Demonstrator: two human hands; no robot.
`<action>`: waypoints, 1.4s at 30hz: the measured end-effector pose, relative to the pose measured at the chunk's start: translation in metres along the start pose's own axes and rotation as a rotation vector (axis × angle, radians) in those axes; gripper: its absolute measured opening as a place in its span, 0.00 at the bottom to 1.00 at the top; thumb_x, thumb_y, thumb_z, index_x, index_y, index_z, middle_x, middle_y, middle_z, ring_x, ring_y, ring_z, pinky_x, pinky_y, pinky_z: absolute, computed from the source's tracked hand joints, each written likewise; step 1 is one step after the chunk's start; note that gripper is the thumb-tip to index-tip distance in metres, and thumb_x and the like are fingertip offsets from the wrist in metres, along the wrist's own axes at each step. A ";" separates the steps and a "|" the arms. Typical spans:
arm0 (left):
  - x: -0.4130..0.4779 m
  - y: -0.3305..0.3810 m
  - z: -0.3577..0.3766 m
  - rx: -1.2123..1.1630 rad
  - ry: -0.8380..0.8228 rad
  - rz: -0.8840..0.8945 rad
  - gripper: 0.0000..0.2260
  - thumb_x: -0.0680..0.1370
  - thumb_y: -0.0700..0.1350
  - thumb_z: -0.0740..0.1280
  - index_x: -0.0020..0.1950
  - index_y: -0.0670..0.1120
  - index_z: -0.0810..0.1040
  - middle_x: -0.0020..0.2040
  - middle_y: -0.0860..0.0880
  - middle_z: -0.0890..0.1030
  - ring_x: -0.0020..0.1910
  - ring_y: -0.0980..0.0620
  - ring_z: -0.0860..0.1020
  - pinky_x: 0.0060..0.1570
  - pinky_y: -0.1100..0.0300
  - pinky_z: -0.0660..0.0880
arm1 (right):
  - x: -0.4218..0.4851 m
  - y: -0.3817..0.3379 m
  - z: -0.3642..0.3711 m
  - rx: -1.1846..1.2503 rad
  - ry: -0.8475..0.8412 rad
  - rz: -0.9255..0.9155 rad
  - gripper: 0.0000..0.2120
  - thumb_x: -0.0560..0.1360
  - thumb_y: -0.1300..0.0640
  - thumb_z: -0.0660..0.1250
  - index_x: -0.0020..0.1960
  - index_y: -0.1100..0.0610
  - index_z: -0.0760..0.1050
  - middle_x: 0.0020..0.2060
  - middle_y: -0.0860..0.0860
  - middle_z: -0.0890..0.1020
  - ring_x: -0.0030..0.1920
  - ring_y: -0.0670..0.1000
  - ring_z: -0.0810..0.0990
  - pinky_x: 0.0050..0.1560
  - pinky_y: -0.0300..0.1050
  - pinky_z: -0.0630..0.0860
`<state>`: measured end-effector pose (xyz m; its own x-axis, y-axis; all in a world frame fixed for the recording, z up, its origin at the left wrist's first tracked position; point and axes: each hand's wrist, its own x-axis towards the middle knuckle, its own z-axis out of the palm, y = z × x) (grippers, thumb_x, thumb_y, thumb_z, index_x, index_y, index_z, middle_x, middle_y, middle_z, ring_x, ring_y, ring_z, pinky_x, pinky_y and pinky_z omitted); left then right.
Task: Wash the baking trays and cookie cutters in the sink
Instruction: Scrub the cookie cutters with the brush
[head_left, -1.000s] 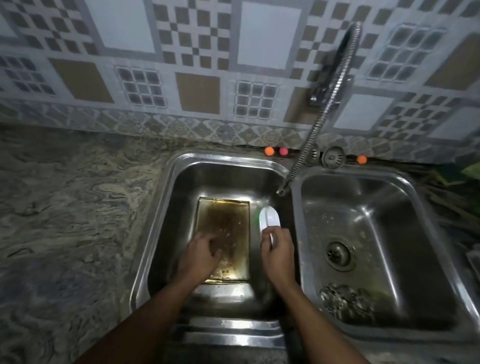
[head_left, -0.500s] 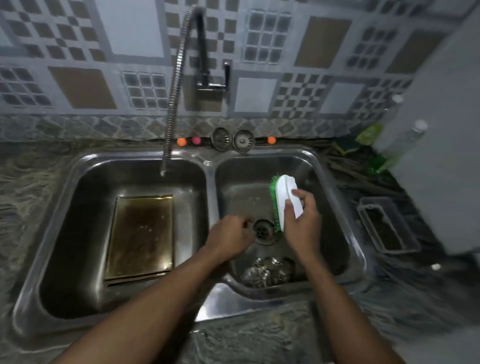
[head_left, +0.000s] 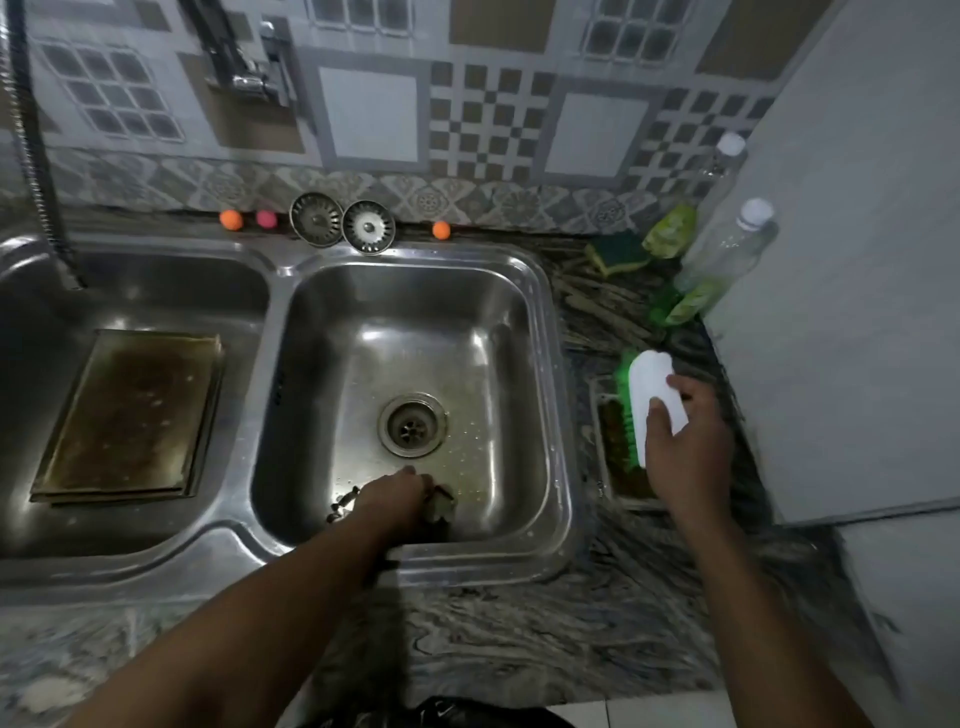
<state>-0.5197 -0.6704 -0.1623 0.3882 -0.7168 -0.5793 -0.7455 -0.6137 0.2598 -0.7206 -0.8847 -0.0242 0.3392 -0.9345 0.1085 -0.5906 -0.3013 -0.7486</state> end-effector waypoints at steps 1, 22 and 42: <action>0.002 0.001 0.002 0.006 -0.006 -0.023 0.21 0.72 0.60 0.69 0.61 0.52 0.75 0.57 0.47 0.77 0.54 0.45 0.80 0.51 0.52 0.77 | 0.002 0.009 -0.004 -0.018 -0.033 0.018 0.14 0.79 0.58 0.64 0.64 0.56 0.72 0.62 0.56 0.77 0.60 0.56 0.75 0.52 0.40 0.68; 0.028 -0.001 -0.055 -1.045 0.342 -0.218 0.14 0.62 0.45 0.78 0.46 0.47 0.82 0.40 0.50 0.83 0.43 0.50 0.81 0.42 0.62 0.77 | 0.026 -0.011 0.008 0.176 -0.153 -0.048 0.11 0.78 0.56 0.66 0.60 0.51 0.74 0.55 0.50 0.79 0.51 0.48 0.75 0.45 0.41 0.71; 0.011 -0.033 -0.140 -2.146 0.183 0.129 0.14 0.77 0.38 0.66 0.62 0.43 0.79 0.54 0.42 0.83 0.48 0.46 0.83 0.47 0.57 0.82 | 0.056 -0.116 0.162 0.142 -0.523 -0.369 0.11 0.72 0.44 0.71 0.50 0.48 0.83 0.46 0.39 0.84 0.51 0.40 0.81 0.52 0.41 0.76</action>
<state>-0.4144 -0.7044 -0.0691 0.5305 -0.7091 -0.4645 0.7788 0.1912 0.5975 -0.5143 -0.8708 -0.0374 0.8333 -0.5484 0.0696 -0.2768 -0.5229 -0.8062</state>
